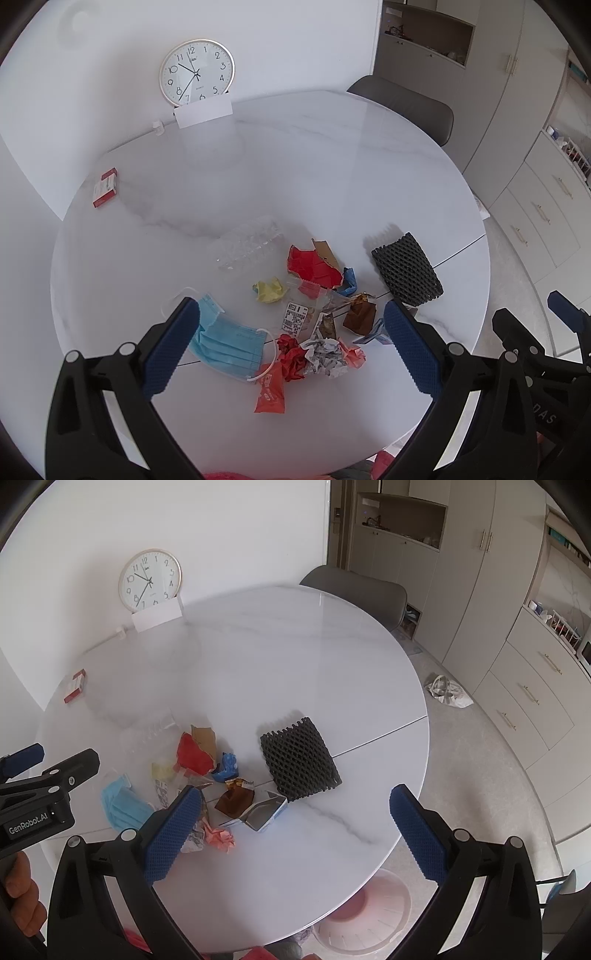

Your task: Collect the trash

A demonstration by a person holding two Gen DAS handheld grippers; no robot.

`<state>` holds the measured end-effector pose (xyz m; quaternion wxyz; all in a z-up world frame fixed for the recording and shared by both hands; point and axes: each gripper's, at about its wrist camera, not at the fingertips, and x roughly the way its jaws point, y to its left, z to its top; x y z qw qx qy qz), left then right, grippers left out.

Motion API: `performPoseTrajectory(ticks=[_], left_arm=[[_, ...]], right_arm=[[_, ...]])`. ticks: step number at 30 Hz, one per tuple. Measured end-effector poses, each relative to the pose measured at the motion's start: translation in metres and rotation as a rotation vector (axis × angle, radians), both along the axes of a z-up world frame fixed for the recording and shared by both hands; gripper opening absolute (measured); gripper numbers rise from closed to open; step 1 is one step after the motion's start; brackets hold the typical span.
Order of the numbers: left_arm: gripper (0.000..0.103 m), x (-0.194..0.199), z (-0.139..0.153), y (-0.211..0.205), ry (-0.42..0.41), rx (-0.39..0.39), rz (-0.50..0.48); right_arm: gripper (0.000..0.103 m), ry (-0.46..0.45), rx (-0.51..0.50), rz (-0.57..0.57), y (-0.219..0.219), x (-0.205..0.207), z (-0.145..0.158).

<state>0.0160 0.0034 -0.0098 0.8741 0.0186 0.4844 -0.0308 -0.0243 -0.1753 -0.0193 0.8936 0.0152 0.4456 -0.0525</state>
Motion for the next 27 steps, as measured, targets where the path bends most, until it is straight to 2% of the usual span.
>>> performPoseTrajectory(ticks=[27], left_arm=[[0.095, -0.0012, -0.0046, 0.004, 0.003, 0.005, 0.015]], right_arm=[[0.101, 0.018, -0.008, 0.005, 0.0, 0.0022, -0.0038]])
